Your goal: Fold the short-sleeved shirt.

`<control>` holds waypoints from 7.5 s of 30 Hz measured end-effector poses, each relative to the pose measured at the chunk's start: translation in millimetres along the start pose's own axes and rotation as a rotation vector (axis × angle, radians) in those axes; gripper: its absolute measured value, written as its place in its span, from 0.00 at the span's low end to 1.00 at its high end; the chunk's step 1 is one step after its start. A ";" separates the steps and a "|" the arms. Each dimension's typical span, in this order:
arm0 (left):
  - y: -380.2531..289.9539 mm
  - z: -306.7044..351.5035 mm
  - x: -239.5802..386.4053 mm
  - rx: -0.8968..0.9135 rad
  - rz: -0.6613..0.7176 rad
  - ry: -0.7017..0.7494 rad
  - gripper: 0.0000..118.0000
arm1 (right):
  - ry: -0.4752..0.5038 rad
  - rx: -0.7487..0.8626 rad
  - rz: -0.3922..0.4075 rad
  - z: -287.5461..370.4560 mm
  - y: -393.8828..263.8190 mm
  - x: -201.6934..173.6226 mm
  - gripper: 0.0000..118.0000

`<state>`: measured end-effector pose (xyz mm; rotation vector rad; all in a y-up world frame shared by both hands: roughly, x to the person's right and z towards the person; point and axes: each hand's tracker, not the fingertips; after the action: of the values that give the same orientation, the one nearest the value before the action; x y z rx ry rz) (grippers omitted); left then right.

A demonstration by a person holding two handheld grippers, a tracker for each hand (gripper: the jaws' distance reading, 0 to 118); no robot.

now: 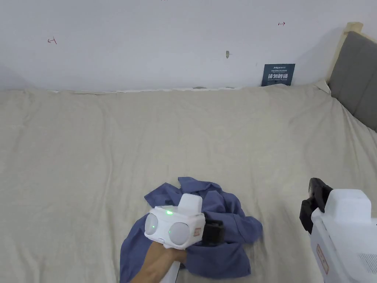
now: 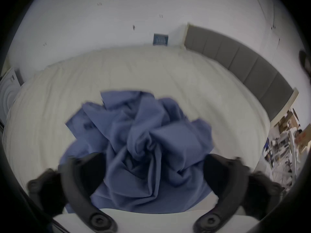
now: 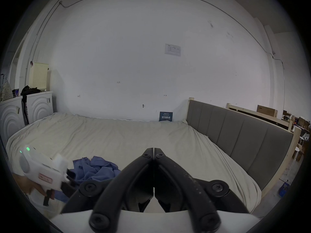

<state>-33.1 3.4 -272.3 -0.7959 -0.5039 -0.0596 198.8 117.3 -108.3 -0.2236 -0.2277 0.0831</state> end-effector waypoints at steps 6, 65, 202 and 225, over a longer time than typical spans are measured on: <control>32.9 95.9 -10.2 0.348 -0.026 0.136 0.98 | 0.014 0.046 -0.005 7.5 16.7 -8.4 0.01; -92.5 20.7 -89.5 -0.197 0.232 0.287 0.03 | 0.066 -0.163 0.007 -59.5 -8.3 -7.1 0.05; 22.9 215.4 -123.9 0.609 0.117 0.444 0.00 | 0.045 0.079 0.030 -5.5 56.2 -40.4 0.01; 130.0 -68.7 -306.0 -0.125 0.200 0.259 0.93 | -0.048 -0.064 0.067 -145.8 30.1 -28.3 0.01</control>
<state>-243.5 5.8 -538.6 -0.9420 -0.1754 -0.0080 203.6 112.8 -259.6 -0.2931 -0.2705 0.1475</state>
